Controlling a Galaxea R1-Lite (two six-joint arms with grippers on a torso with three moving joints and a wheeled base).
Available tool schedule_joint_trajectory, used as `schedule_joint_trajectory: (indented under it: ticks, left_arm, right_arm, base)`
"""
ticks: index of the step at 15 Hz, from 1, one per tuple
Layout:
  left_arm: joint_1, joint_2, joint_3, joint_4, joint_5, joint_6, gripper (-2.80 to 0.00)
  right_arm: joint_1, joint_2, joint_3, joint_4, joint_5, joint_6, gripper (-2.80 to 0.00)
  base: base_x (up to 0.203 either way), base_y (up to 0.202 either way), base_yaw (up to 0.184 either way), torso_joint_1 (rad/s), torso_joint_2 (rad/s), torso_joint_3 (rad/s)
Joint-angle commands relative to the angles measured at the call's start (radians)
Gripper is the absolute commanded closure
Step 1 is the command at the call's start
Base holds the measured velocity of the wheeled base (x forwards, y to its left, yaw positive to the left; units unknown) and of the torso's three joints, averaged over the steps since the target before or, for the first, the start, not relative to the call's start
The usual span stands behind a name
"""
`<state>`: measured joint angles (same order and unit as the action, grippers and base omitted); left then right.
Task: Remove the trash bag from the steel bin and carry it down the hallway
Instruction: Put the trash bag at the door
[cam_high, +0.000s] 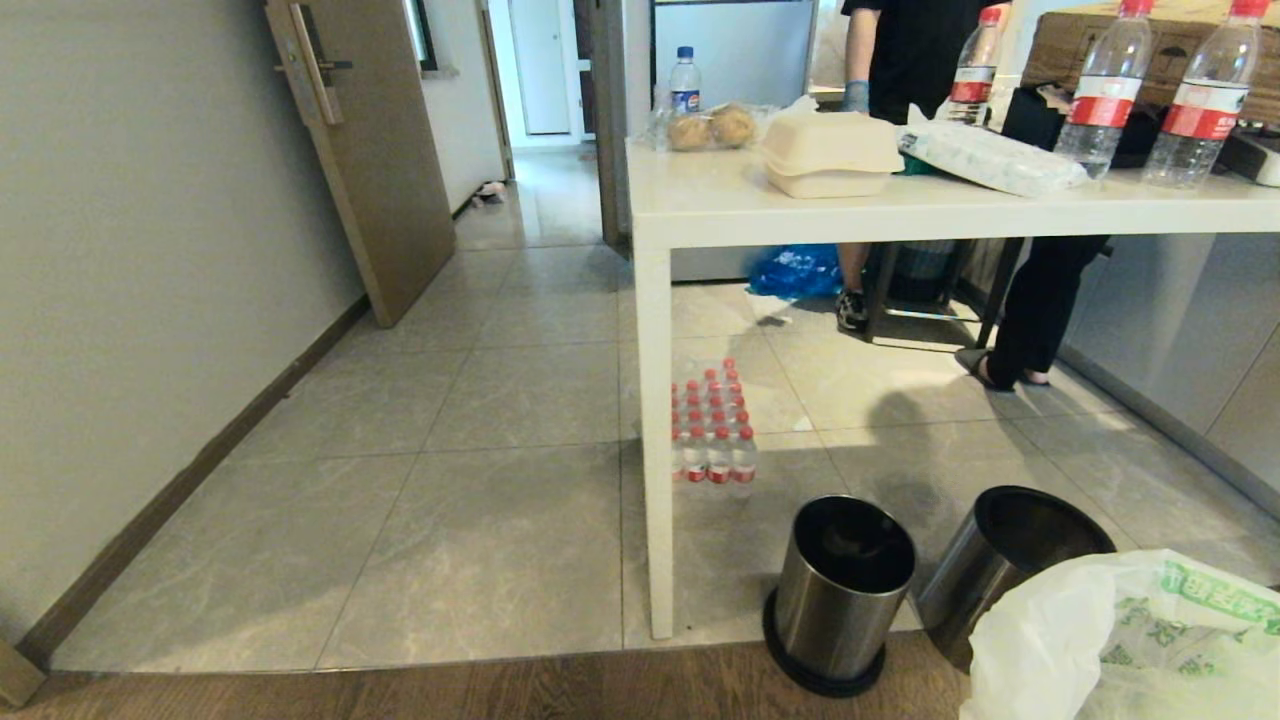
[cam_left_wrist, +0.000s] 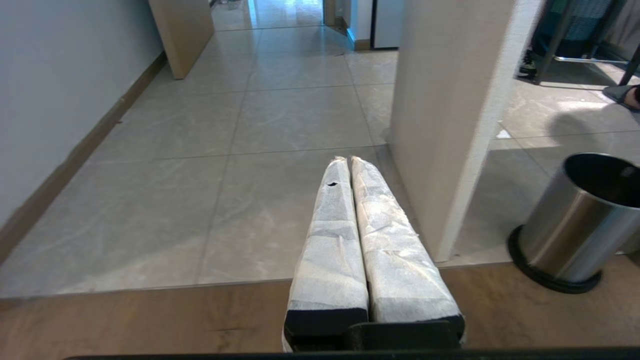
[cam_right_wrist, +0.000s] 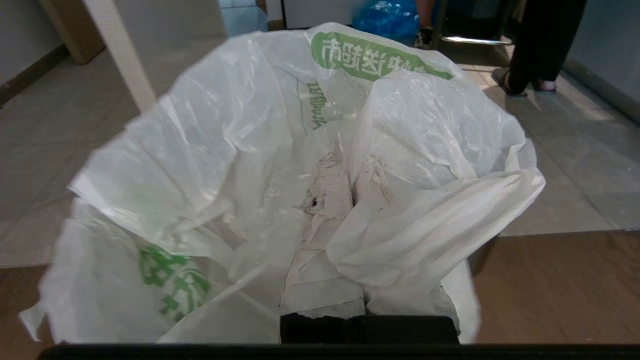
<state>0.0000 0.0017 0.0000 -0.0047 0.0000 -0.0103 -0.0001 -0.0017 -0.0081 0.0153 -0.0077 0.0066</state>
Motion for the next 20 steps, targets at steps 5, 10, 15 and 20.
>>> schedule_joint_trajectory:
  ticks: [5,10,15,20]
  left_arm:
    - [0.000,0.000,0.000,0.000,0.000,0.000,0.00]
    - [0.000,0.000,0.000,0.000,0.000,0.000,0.00]
    - [0.000,0.000,0.000,-0.001,0.000,0.000,0.00]
    - [0.000,0.000,0.000,0.000,0.000,0.000,0.00]
  right_arm:
    - [0.000,0.000,-0.001,0.000,0.000,0.000,0.00]
    - [0.000,0.000,-0.001,0.000,0.000,0.000,0.00]
    - [0.000,0.000,-0.001,0.000,0.000,0.000,0.00]
    - [0.000,0.000,0.000,0.000,0.000,0.000,0.00]
  base:
    - [0.000,0.194,0.000,0.002,0.00,0.003]
    - [0.000,0.192,0.001,0.002,0.00,0.002]
    - [0.000,0.193,0.001,0.003,0.00,0.002]
    - [0.000,0.196,0.001,0.003,0.00,0.003]
